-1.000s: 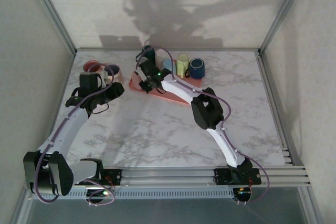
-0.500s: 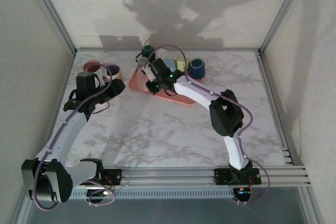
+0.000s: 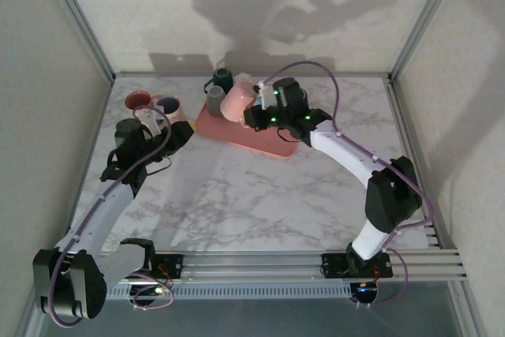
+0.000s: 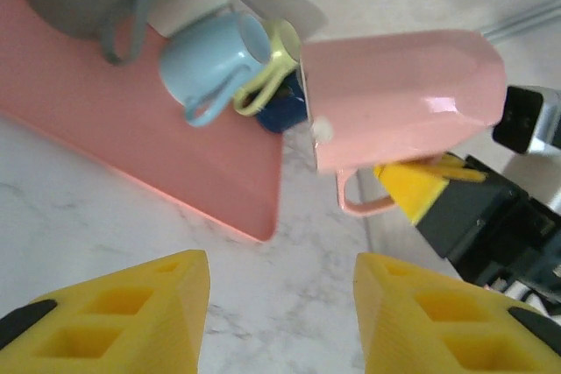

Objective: Turn the mug right side up

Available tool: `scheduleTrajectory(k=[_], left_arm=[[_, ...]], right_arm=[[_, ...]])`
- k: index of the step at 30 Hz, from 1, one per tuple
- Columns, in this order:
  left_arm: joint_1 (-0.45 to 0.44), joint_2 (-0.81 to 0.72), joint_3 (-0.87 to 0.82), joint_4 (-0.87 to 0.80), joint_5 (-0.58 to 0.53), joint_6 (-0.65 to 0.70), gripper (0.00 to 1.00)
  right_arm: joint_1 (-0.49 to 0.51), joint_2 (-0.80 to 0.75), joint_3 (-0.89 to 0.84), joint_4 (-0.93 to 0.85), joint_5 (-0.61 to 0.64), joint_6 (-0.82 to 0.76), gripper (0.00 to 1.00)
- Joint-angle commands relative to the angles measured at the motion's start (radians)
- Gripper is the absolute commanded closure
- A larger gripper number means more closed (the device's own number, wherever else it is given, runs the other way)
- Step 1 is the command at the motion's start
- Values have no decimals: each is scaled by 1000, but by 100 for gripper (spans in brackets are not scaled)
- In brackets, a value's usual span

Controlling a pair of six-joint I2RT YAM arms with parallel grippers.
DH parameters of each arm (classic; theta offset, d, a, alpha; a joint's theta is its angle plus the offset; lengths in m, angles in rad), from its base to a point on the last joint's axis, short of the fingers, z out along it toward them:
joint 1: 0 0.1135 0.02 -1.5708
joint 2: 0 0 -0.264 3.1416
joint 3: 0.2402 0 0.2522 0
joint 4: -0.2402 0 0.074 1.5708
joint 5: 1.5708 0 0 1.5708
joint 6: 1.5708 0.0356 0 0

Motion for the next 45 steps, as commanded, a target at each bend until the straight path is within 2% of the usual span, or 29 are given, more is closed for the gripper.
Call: scheduleTrajectory(k=[1,6,14,24,32,45], left_arm=[[-59,12,-44,253,50,-151,52],[-179,86,-42,405,1,-246,48],[-295,172,-22,669,-82,-435,41],[-377,226,22,803,-146,-537,38],[-445,327,75,919,-164,-605,38],[-506,438,135,992,-192,-655,41]], right_arm=[[-52,-89,-55,249,-163,167,100],[-115,-152,-128,369,-226,305,100],[-146,-243,-233,516,-235,449,100],[-146,-318,-331,695,-201,622,100],[-146,-338,-388,833,-184,734,100],[-135,-364,-420,874,-182,785,100]])
